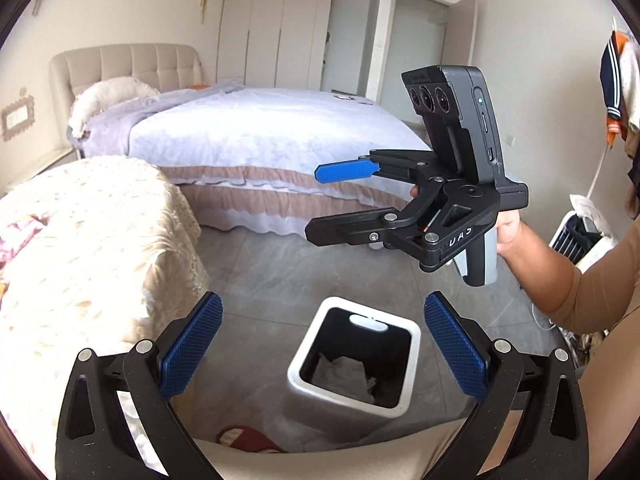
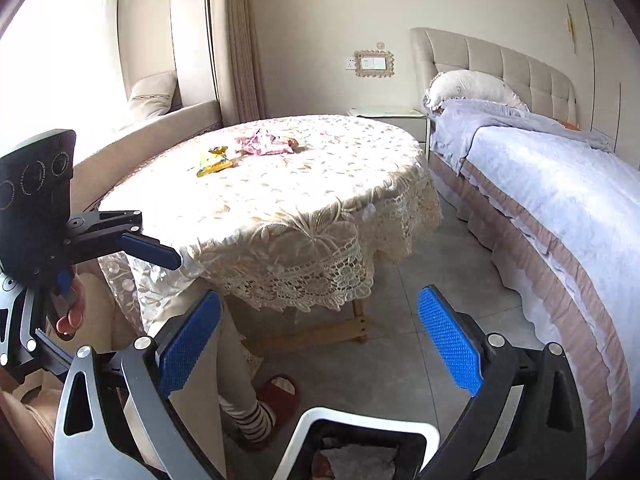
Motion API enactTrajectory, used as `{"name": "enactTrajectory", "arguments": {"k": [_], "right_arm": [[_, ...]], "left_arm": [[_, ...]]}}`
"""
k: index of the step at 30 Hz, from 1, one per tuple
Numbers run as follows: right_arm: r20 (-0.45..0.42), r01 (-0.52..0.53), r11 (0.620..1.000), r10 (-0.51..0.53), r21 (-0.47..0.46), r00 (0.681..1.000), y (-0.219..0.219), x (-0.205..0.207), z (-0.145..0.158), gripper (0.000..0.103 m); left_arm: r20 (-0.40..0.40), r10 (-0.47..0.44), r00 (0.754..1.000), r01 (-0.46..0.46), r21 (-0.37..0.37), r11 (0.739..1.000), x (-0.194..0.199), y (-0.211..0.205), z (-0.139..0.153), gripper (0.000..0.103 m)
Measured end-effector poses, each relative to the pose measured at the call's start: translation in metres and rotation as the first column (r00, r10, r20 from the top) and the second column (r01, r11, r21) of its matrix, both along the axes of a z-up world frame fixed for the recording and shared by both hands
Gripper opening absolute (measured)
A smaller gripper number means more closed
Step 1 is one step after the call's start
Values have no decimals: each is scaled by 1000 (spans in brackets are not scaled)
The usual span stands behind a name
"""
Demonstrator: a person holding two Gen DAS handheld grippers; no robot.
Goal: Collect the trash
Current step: 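Return both tools to the table over the remaining trash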
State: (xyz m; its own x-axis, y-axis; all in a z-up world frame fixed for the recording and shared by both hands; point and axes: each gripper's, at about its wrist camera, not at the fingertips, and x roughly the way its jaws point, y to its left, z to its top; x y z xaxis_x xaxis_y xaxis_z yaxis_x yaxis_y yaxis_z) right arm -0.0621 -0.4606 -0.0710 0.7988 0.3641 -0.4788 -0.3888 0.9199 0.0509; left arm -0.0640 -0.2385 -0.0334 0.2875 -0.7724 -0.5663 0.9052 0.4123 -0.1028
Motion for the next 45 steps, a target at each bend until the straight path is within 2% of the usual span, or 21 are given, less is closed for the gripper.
{"name": "enactTrajectory", "arguments": {"k": [4, 8, 14, 15, 18, 23, 25, 27, 35, 38, 41, 43, 45], "right_arm": [[94, -22, 1000, 23, -12, 995, 32, 13, 22, 98], [146, -72, 997, 73, -11, 987, 62, 26, 40, 98], [172, -127, 992, 127, -11, 977, 100, 48, 53, 98], [175, -134, 991, 133, -6, 976, 106, 52, 54, 98], [177, -156, 988, 151, 13, 973, 119, 63, 57, 98], [165, -184, 983, 178, 24, 970, 140, 81, 59, 98], [161, -194, 981, 188, 19, 969, 150, 88, 60, 98], [159, -208, 978, 204, 11, 966, 160, 94, 61, 98], [152, -261, 965, 262, -27, 953, 200, 116, 62, 98], [120, -297, 955, 295, 1, 948, 210, 130, 60, 98], [112, -288, 958, 287, -4, 951, 218, 143, 59, 98], [100, -294, 956, 293, -11, 951, 224, 151, 58, 98], [80, -305, 952, 305, -17, 949, 231, 161, 55, 98]], "left_arm": [[40, 133, 990, -132, -25, 991, 14, 39, 10, 99], [73, 267, 961, -264, -50, 963, 28, 71, 18, 99], [92, 460, 883, -449, -120, 886, 54, 118, 33, 99], [84, 478, 875, -465, -135, 875, 58, 124, 34, 99], [45, 484, 874, -469, -187, 863, 72, 150, 41, 99], [68, 534, 842, -513, -201, 834, 82, 177, 45, 99], [48, 549, 834, -528, -217, 821, 90, 188, 45, 99], [30, 578, 816, -557, -228, 798, 98, 199, 46, 99], [49, 691, 721, -672, -189, 716, 125, 226, 48, 99], [16, 723, 691, -712, -163, 684, 141, 237, 42, 99], [-29, 748, 663, -743, -142, 654, 154, 252, 34, 99], [-39, 757, 652, -755, -121, 644, 163, 257, 30, 99], [-30, 778, 627, -778, -75, 624, 173, 261, 27, 99]]}}
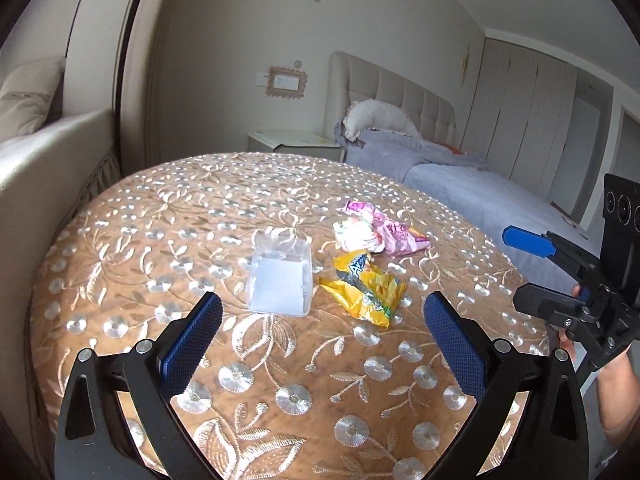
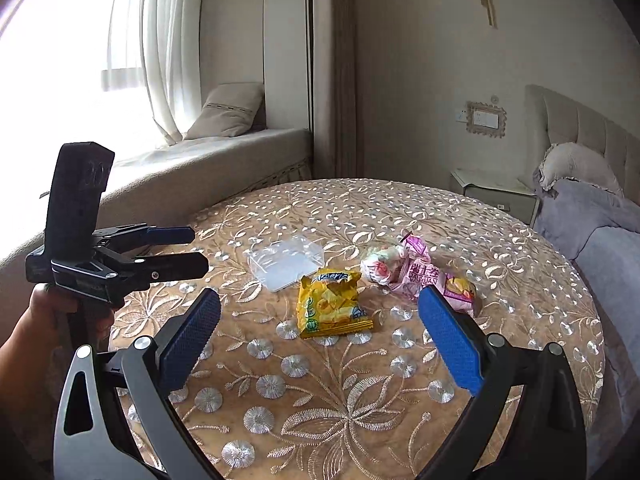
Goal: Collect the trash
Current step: 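Return both tools to the table over the remaining trash, then grasp the clear plastic box with the left tool while the right tool grasps the yellow snack bag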
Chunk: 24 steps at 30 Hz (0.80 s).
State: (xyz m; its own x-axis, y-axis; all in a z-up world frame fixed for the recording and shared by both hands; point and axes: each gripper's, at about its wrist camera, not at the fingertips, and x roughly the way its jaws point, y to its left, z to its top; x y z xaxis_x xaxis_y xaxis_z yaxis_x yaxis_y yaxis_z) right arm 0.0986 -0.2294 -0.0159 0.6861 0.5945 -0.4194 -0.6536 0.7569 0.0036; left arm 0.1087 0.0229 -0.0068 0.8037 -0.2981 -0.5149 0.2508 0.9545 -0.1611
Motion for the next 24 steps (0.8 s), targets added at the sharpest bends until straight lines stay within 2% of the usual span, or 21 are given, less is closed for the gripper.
{"name": "enactTrajectory", "arguments": {"k": [4, 10, 15, 18, 24], "right_arm": [[-42, -12, 999, 11, -43, 999, 19, 21, -9, 98], [-96, -34, 992, 22, -120, 995, 45, 47, -25, 98], [-129, 2, 979, -29, -203, 991, 55, 69, -35, 98], [-182, 5, 972, -49, -236, 982, 60, 82, -45, 98], [-250, -18, 951, -62, -307, 966, 72, 97, -59, 98]], "left_arm": [[-63, 63, 996, -59, 66, 996, 26, 4, -9, 99], [-145, 46, 988, -45, 12, 999, 56, 9, -21, 99], [-206, 45, 977, -33, 62, 998, 78, -1, -26, 99], [-253, 59, 966, -38, 90, 995, 93, -4, -31, 99], [-335, 45, 941, -22, 75, 997, 115, -5, -43, 99]]}}
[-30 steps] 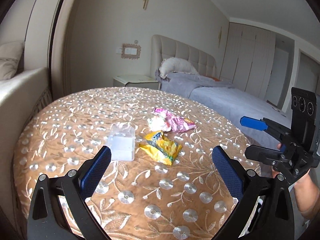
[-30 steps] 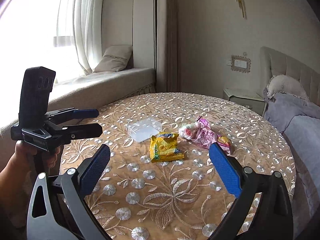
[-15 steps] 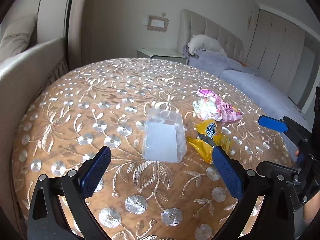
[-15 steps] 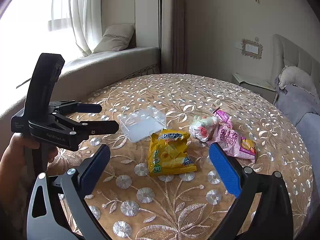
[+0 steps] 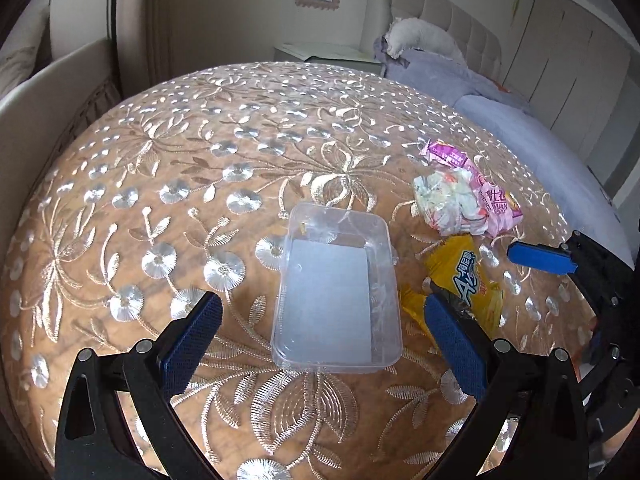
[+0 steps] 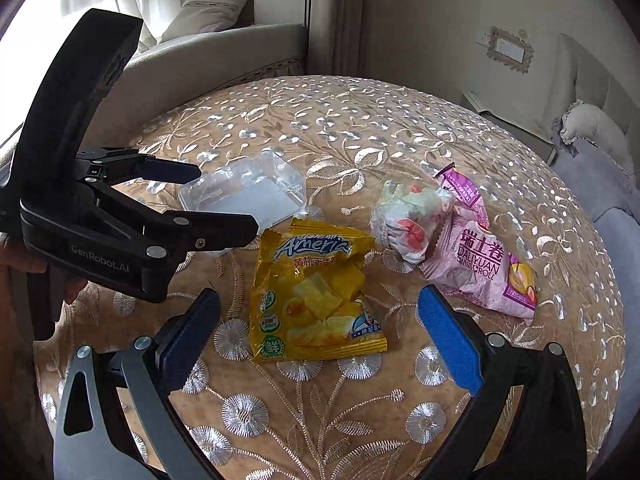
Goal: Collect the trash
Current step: 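Grasp the clear plastic box with the left tool while the right tool grasps the yellow snack bag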
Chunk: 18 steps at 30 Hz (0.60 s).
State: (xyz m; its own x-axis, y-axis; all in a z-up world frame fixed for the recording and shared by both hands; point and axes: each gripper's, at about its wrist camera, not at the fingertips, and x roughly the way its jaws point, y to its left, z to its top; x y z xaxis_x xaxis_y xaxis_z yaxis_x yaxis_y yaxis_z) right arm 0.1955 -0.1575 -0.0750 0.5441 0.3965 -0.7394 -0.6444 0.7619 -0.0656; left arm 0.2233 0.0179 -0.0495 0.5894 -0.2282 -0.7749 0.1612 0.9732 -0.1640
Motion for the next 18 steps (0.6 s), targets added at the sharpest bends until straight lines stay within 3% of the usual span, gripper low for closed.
{"name": "enactTrajectory", "arguments": {"k": [2, 4, 5, 6, 7, 8, 12, 18], "right_arm": [[-29, -2, 1000, 2, 2, 1000, 2, 3, -3, 98], [-66, -7, 1000, 7, -2, 998, 3, 6, -7, 81], [-82, -3, 1000, 2, -5, 997, 3, 8, -9, 62], [-84, 7, 1000, -7, 4, 996, 2, 8, -8, 58], [-87, 14, 1000, -14, 6, 996, 0, 7, -7, 57], [-94, 21, 1000, -20, 10, 995, -1, 6, -7, 54], [-90, 47, 997, -42, 54, 995, -12, -3, 1, 51], [-10, 71, 988, -70, 138, 997, -42, -35, 28, 51]], "left_arm": [[-16, -3, 1000, 3, -2, 1000, 4, -1, -4, 98], [-1, 0, 1000, 0, 21, 1000, 3, -3, -4, 91], [4, 7, 1000, -7, 49, 999, 4, -4, -4, 82], [7, 8, 1000, -9, 68, 998, 4, -4, -4, 78], [8, -2, 1000, 1, 75, 997, 4, -5, -4, 62], [14, -3, 1000, 2, 92, 996, 5, -6, -3, 58], [29, 4, 1000, -6, 89, 996, 1, -7, -1, 58], [143, 17, 990, -29, 82, 996, -46, -18, 27, 58]]}}
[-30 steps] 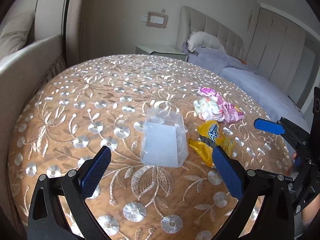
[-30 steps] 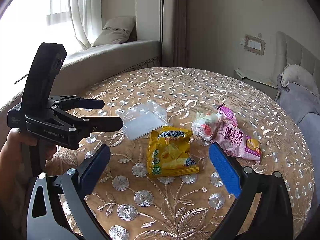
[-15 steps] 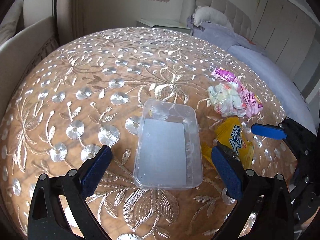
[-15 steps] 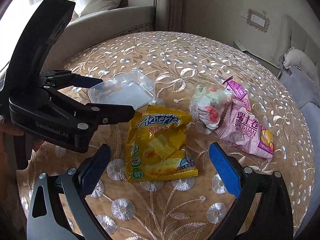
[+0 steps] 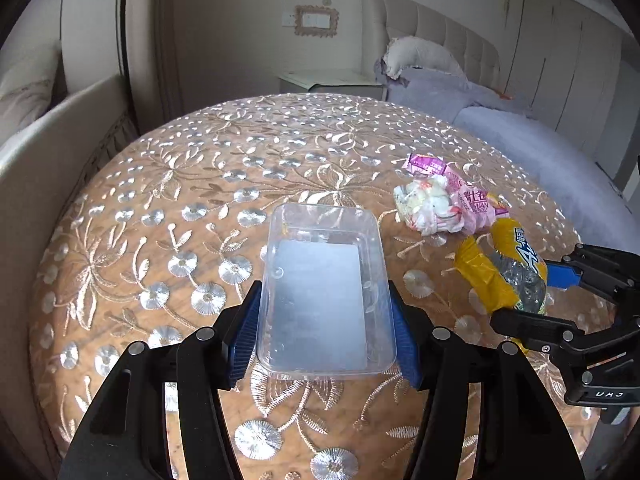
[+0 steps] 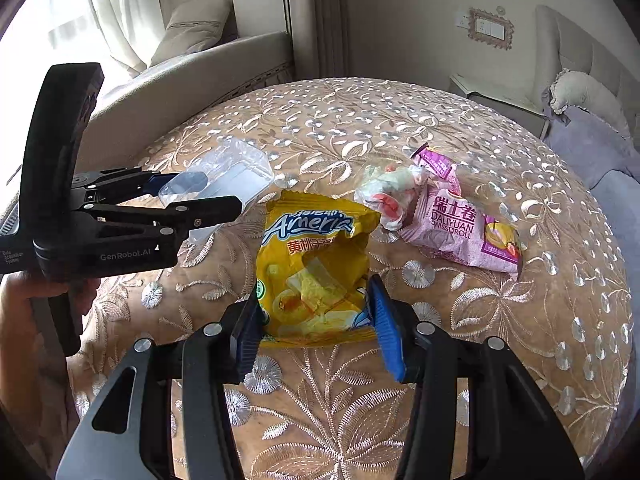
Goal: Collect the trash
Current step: 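Grasp the clear plastic box with the left tool while the right tool grasps the yellow snack bag, then carry the box and yellow bag to the bin and release both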
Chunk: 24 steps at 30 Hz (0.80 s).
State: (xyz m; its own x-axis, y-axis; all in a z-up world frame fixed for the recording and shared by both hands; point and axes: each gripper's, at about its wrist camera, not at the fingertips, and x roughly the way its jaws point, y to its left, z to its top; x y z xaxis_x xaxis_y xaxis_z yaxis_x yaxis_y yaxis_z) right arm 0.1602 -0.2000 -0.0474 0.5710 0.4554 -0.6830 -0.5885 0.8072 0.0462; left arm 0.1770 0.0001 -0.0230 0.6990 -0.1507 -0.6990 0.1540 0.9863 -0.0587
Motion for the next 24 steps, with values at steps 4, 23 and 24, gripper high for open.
{"name": "enactTrajectory", "arguments": {"k": [4, 23, 24], "right_arm": [[59, 14, 999, -17, 46, 998, -22, -31, 17, 51], [170, 223, 969, -239, 108, 956, -152, -185, 29, 51], [168, 240, 964, -256, 110, 952, -160, -192, 27, 51]], "left_arm": [[85, -7, 996, 6, 14, 1000, -38, -18, 24, 58], [216, -250, 944, 237, 84, 968, -180, -163, 37, 58], [210, -268, 940, 256, 86, 963, -185, -172, 33, 58]]}}
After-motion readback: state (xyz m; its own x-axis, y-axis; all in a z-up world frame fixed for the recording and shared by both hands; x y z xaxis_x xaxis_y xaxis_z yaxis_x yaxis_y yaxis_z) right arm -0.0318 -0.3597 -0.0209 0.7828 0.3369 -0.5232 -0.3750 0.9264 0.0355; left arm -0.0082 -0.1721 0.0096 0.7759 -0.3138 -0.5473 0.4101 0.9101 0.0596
